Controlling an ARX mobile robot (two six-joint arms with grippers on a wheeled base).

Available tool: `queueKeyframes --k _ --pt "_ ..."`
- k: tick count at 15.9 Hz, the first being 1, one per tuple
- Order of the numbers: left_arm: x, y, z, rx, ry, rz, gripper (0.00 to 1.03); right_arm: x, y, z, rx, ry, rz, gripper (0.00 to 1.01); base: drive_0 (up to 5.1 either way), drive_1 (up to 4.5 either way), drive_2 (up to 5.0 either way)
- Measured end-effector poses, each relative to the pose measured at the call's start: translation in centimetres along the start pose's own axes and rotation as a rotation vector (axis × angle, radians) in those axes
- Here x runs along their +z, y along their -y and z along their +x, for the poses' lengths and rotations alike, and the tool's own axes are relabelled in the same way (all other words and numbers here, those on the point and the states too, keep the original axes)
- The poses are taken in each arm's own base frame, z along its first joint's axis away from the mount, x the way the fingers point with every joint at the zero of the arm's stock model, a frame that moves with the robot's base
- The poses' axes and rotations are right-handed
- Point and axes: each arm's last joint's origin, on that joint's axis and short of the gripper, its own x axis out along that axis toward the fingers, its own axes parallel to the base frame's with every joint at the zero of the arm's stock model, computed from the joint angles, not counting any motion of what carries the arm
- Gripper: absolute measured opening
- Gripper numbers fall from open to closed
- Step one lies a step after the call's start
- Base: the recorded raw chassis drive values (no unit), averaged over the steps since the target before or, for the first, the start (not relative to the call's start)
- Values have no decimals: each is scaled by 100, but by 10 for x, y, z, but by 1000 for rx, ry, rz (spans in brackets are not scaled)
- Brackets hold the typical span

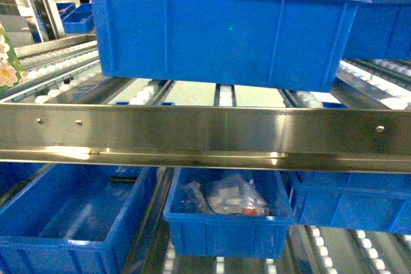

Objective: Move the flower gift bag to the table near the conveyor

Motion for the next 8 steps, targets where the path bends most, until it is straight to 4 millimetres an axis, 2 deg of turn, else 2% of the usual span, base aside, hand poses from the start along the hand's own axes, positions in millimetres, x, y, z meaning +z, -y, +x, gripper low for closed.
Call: queueKeyframes --k 8 --pt "0 0 0 0 0 0 2 0 0 0 0 -3 -1 2 -458 89 394"
